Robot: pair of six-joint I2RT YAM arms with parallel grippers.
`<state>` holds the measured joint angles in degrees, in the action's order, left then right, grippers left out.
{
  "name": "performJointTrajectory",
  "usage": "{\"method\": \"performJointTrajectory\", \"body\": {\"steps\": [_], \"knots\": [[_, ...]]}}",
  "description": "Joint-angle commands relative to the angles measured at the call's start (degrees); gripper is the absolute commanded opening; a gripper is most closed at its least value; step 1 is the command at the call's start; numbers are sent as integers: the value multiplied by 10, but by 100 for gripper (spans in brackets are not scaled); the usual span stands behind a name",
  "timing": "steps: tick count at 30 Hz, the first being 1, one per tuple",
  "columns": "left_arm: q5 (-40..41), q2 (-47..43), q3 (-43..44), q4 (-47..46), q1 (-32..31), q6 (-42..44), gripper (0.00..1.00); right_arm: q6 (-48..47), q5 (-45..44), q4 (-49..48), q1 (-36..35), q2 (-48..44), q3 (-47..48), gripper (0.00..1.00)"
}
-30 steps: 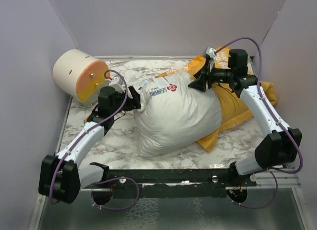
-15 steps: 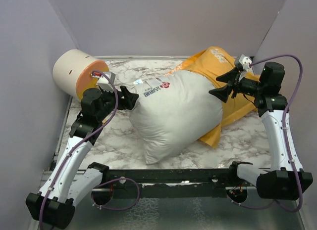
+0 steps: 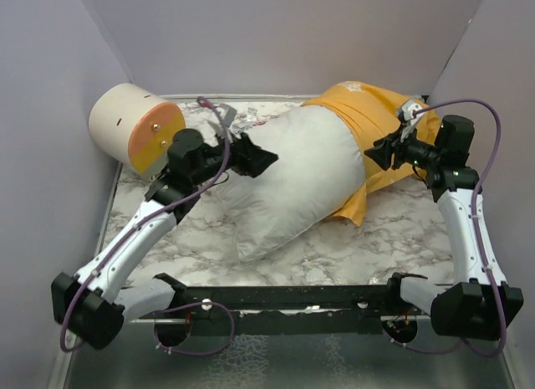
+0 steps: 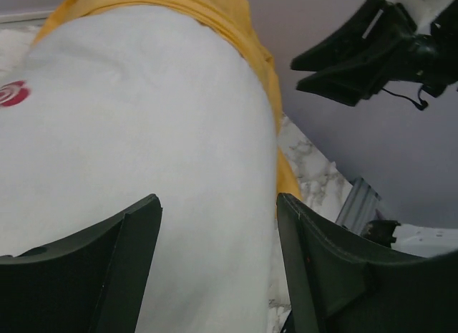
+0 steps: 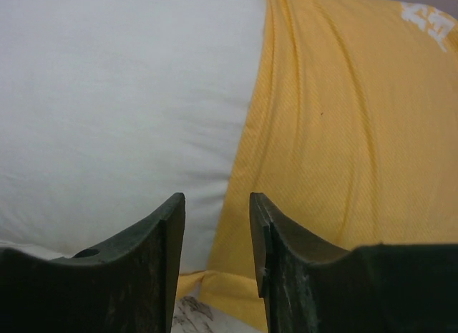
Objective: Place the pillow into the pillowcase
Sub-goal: Stuff the pillow into the pillowcase.
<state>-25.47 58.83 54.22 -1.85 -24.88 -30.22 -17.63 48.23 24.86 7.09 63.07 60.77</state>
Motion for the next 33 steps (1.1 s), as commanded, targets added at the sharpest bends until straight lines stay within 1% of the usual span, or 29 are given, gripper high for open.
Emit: {"method": "performJointTrajectory", "body": {"steps": [1, 3, 7, 8, 11, 13, 15, 17, 19, 20, 21, 23, 25, 26, 29, 33], "knots": [[16, 101, 94, -50, -90, 31, 66, 7, 19, -3, 1, 60, 57, 41], [25, 151, 132, -46, -95, 47, 61, 12, 38, 4, -3, 84, 79, 42], [37, 244, 208, -34, -96, 60, 55, 10, 15, 7, -20, 121, 113, 44], [29, 270, 226, -34, -96, 55, 53, 7, 9, 9, -27, 129, 120, 44], [-14, 341, 270, -37, -97, 28, 51, 1, 16, 18, -40, 158, 132, 45], [-22, 374, 281, -41, -101, 18, 50, -1, 13, 24, -47, 175, 136, 45], [-14, 403, 282, -44, -106, 16, 49, -3, -8, 25, -50, 187, 136, 45], [-2, 424, 283, -35, -109, 21, 45, -7, -36, 22, -50, 194, 134, 45], [7, 445, 288, -19, -108, 33, 38, -13, -52, 20, -50, 198, 132, 44], [11, 455, 289, -12, -108, 39, 37, -17, -57, 19, -49, 200, 132, 43], [16, 465, 288, -6, -108, 44, 34, -18, -57, 19, -50, 203, 130, 36], [16, 482, 289, 4, -106, 48, 29, -22, -48, 23, -50, 208, 130, 17], [4, 496, 288, 3, -106, 43, 22, -26, -18, 38, -52, 214, 137, 6], [-3, 502, 288, -1, -106, 37, 20, -30, 3, 48, -55, 217, 142, 2], [-25, 523, 296, -11, -109, 21, 13, -33, 78, 76, -81, 223, 163, 0], [-32, 552, 319, -9, -112, 11, 11, -34, 156, 133, -138, 255, 223, 0]]}}
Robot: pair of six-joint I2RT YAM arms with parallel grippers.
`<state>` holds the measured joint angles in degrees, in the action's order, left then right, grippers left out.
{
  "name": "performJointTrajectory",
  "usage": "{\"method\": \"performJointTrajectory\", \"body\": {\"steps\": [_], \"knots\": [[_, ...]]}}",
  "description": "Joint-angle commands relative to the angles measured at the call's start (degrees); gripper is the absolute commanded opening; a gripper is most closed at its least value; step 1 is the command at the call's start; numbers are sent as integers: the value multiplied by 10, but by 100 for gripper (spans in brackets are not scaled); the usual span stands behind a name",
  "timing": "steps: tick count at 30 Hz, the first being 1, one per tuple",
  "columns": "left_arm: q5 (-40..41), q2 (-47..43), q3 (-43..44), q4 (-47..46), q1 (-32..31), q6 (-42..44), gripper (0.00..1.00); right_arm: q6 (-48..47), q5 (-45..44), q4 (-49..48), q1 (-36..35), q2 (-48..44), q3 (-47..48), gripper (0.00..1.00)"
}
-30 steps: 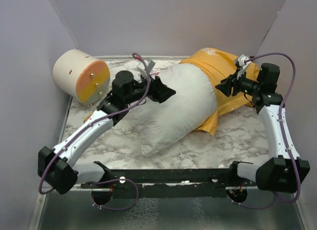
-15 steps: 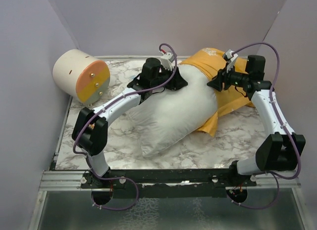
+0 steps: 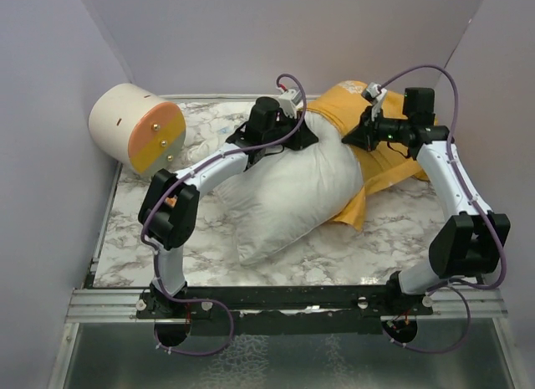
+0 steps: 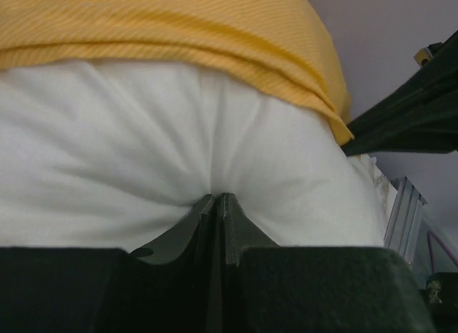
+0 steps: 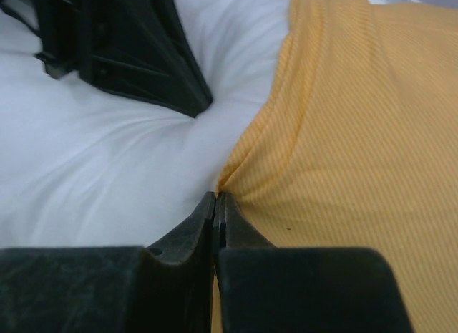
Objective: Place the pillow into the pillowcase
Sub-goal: Stuff the pillow into the pillowcase.
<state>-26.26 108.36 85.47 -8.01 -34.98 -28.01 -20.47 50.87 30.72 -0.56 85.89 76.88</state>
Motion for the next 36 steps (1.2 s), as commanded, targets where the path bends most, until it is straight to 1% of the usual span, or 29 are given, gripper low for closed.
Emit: {"method": "performJointTrajectory", "body": {"steps": [1, 4, 7, 9, 11, 13, 16, 18, 20, 22, 24, 28, 30, 31, 34, 36], "knots": [[-21, 61, 10, 51, -12, -13, 11, -6, 141, 84, -77, 32, 78, 0], [-11, 71, 24, 46, -12, -23, 10, 2, 168, 97, -120, 41, 123, 0], [6, 73, 32, 39, -12, -26, 10, 27, 200, 90, -125, 38, 138, 0], [21, 68, 27, 30, -12, -28, 10, 33, 172, 80, -125, 28, 115, 0], [33, 56, 9, 16, -10, -29, 10, 30, 120, 73, -123, 16, 80, 0], [38, 34, -11, 6, -6, -27, 12, 22, 88, 73, -108, 8, 41, 0], [35, -11, -44, 2, 3, -17, 20, 14, 76, 54, -74, -17, -18, 0], [20, -40, -63, 18, 9, -7, 27, 11, 63, 35, -61, -34, -50, 1], [-2, -68, -83, 42, 11, 2, 33, 9, 62, 28, -54, -41, -67, 0], [-18, -113, -119, 54, 11, 4, 36, 8, 74, 26, -50, -41, -72, 0], [-13, -165, -157, 59, 11, 7, 48, 11, 87, 21, -48, -41, -74, 1], [49, -295, -224, 67, 13, 35, 69, 11, 117, 17, -45, -41, -74, 1], [68, -357, -255, 73, 16, 39, 79, 11, 131, 15, -44, -41, -74, 0], [69, -386, -273, 77, 20, 35, 81, 11, 135, 16, -44, -43, -75, 1], [56, -451, -340, 105, 37, 7, 81, 9, 141, 17, -43, -47, -75, 1], [63, -493, -382, 136, 43, -14, 81, 8, 145, 16, -43, -49, -75, 1]]}}
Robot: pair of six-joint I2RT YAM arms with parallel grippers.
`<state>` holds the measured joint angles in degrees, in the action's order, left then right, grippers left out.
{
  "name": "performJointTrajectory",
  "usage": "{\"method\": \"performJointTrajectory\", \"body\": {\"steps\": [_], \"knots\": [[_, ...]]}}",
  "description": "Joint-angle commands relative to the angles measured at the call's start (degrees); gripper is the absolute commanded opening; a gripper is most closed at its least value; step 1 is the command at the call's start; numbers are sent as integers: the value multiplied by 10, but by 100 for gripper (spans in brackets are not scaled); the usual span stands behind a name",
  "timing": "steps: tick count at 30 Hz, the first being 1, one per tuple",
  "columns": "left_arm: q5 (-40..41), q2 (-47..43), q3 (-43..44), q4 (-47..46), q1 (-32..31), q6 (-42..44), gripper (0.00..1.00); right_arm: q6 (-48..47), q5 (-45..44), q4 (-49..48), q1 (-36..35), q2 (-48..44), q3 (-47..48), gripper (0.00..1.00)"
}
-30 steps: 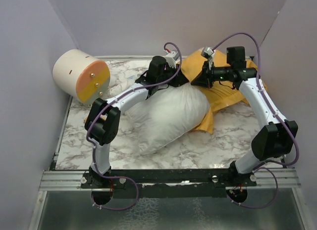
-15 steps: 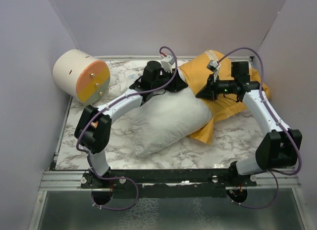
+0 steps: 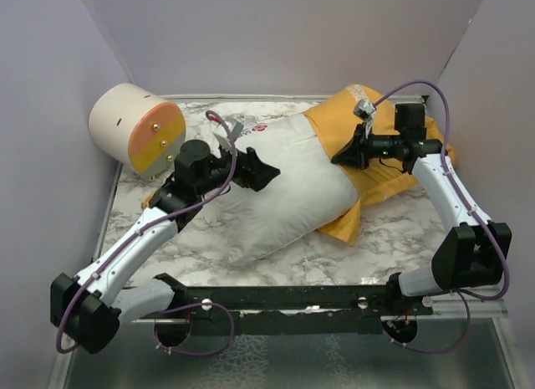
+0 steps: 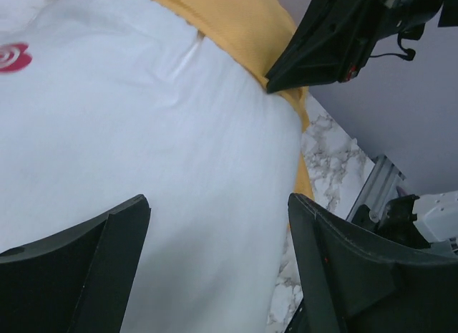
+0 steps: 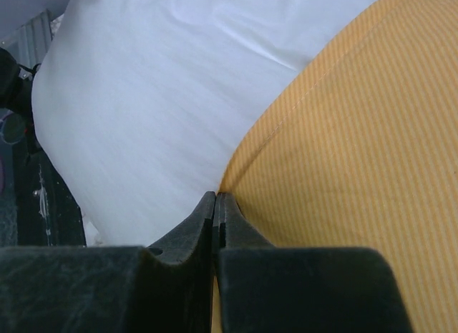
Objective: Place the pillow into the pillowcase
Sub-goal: Stuff the pillow into the pillowcase.
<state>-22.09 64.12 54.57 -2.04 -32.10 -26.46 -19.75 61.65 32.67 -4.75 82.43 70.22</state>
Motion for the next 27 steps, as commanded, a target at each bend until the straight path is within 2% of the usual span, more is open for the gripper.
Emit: {"method": "performJointTrajectory", "body": {"steps": [1, 5, 8, 14, 18, 23, 27], "knots": [[35, -71, -95, 93, 14, -39, 81, 1, 39, -3, -1, -15, -9, 1], [76, -160, -151, 138, 15, -70, 82, -1, 44, 0, -1, -11, -4, 0], [84, -186, -168, 140, 16, -78, 83, -8, 50, 12, -1, -3, 8, 1], [19, -139, -199, 45, 17, -111, 83, -19, 48, 48, -1, 12, 57, 1], [12, -113, -200, 14, 16, -104, 82, -33, 44, 83, -2, 28, 119, 1], [-5, -94, -180, 7, 17, -91, 80, -35, 40, 97, -5, 44, 162, 1], [3, -111, -162, 35, 17, -70, 80, -21, 31, 71, -5, 32, 141, 1]]}}
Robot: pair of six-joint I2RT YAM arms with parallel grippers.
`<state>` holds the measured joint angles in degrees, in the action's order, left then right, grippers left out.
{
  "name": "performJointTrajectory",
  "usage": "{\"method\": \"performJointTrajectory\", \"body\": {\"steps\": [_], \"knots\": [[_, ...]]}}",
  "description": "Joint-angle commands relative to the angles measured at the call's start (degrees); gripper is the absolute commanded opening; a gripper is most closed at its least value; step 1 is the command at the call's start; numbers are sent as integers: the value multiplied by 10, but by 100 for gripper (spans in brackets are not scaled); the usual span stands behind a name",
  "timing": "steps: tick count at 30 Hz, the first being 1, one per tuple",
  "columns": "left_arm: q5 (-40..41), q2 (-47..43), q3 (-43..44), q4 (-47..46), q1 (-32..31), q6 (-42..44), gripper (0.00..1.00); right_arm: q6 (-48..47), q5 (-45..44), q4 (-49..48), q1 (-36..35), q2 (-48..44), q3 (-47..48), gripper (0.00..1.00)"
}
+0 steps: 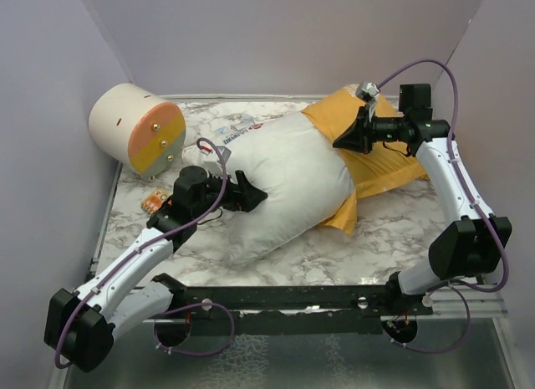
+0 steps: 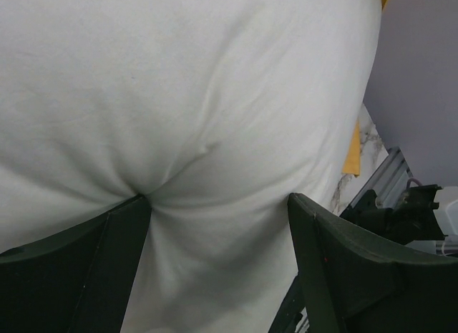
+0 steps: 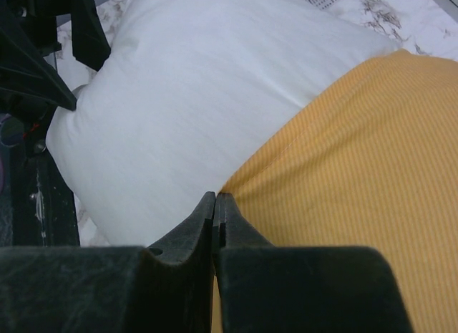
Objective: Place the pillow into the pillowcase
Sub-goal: Stuff the pillow into the pillowcase.
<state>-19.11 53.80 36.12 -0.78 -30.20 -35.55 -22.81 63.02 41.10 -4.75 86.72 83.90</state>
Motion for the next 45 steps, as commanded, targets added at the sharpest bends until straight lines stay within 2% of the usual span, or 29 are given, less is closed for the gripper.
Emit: {"method": "performJointTrajectory", "body": {"steps": [1, 14, 26, 31, 35, 40, 45], "knots": [[-23, -15, 27, 33, -2, 28, 81, 12, 16, -20, -5, -15, -4, 1], [15, -33, 105, 138, -3, 78, 80, 24, 12, -60, -5, -61, -74, 1], [44, -19, 135, 292, -3, 113, 83, 30, 12, -79, -5, -74, -94, 1], [38, -11, 95, 231, -1, 97, 88, 32, 16, -81, -5, -71, -95, 1], [-23, -5, 52, 138, 16, 59, 95, 37, 26, -87, -5, -69, -99, 1], [-93, 5, 10, 66, 66, 22, 96, 38, 26, -86, -5, -67, -97, 1], [-105, 6, -3, 35, 80, 6, 96, 38, 24, -88, -5, -67, -97, 1]]}}
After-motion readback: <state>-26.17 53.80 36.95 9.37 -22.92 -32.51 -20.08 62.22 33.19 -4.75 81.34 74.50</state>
